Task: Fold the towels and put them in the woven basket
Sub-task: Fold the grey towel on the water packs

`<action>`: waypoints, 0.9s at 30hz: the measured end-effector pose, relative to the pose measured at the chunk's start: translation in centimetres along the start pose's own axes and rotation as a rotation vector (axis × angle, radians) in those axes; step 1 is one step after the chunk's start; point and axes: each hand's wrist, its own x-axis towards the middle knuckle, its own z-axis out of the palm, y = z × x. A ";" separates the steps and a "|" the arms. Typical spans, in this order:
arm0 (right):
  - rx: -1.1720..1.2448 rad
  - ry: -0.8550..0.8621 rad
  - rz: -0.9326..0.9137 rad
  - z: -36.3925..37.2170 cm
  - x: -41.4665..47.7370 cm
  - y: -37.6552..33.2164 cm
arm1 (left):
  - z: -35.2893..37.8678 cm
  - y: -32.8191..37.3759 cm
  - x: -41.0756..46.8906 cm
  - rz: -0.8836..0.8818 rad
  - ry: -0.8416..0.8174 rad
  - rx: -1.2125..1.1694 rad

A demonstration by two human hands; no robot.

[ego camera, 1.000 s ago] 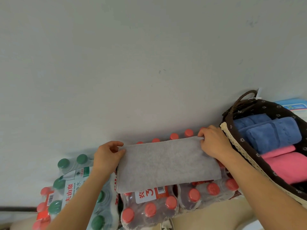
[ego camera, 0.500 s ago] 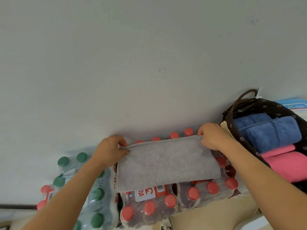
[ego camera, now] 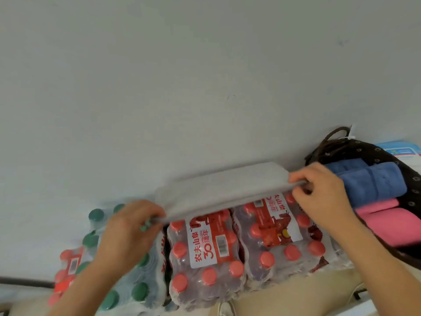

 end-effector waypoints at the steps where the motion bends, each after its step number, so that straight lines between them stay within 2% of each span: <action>1: -0.012 -0.030 0.005 0.9 -1.8 1.1 | 1.1 -0.2 -1.9 0.044 -0.089 0.008; 4: -0.077 -0.088 -0.020 3.5 -6.6 4.3 | 3.9 -0.9 -6.7 0.111 -0.308 0.024; 8: -0.211 -0.231 0.061 4.1 -9.5 5.1 | 4.8 -0.2 -9.0 0.120 -0.415 0.026; 12: -0.271 -0.163 0.080 3.2 -9.6 1.6 | 4.3 0.1 -9.9 0.103 -0.496 0.070; 15: -0.197 -0.177 -0.029 5.3 -10.3 -3.1 | 3.5 0.5 -10.8 -0.042 -0.506 -0.024; 18: -0.198 -0.367 -0.203 9.7 -10.9 -7.5 | 3.0 1.4 -10.9 -0.339 -0.368 -0.125; 21: -0.242 -0.505 -0.206 13.5 -11.0 -9.0 | 3.6 1.6 -10.4 -0.501 -0.317 -0.064; 23: -0.302 -0.499 -0.207 14.9 -11.2 -8.6 | 4.1 1.7 -9.8 -0.614 -0.318 -0.178; 25: -0.374 -0.465 -0.216 15.3 -11.6 -8.1 | 4.4 1.6 -9.1 -0.772 -0.251 -0.330; 27: -0.390 -0.449 -0.212 15.5 -11.7 -7.8 | 4.7 1.6 -8.6 -0.825 -0.230 -0.383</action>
